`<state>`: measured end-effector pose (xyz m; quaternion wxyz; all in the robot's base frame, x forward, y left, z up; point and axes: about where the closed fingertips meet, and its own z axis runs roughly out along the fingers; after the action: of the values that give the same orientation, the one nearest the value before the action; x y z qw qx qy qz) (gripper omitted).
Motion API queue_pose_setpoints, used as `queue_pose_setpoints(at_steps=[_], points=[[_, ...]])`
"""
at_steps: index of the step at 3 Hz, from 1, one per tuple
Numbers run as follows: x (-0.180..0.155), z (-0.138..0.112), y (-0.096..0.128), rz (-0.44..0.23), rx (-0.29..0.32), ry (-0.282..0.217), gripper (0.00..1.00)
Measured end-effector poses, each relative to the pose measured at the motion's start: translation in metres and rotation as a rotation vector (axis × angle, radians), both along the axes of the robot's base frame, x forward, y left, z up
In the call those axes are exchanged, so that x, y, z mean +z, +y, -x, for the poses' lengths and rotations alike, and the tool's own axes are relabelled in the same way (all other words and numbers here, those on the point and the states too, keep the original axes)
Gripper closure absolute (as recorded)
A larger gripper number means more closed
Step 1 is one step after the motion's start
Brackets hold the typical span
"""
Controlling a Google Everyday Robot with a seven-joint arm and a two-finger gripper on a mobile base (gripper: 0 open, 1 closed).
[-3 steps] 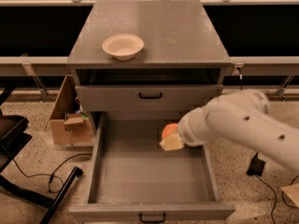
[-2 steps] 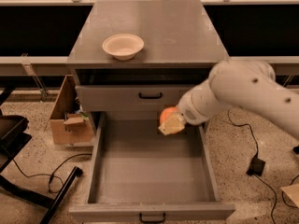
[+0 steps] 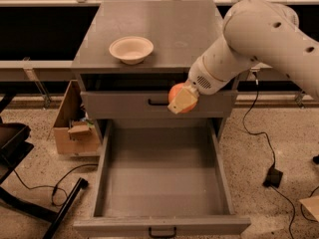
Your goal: Pick orange from middle drawer and place on counter
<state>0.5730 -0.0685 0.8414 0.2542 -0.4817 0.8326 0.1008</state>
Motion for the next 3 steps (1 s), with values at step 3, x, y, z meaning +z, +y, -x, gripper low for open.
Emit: queue_pose_setpoints(at_steps=[3], points=[[0.005, -0.104, -0.036, 0.123, -0.04, 0.029, 1.0]])
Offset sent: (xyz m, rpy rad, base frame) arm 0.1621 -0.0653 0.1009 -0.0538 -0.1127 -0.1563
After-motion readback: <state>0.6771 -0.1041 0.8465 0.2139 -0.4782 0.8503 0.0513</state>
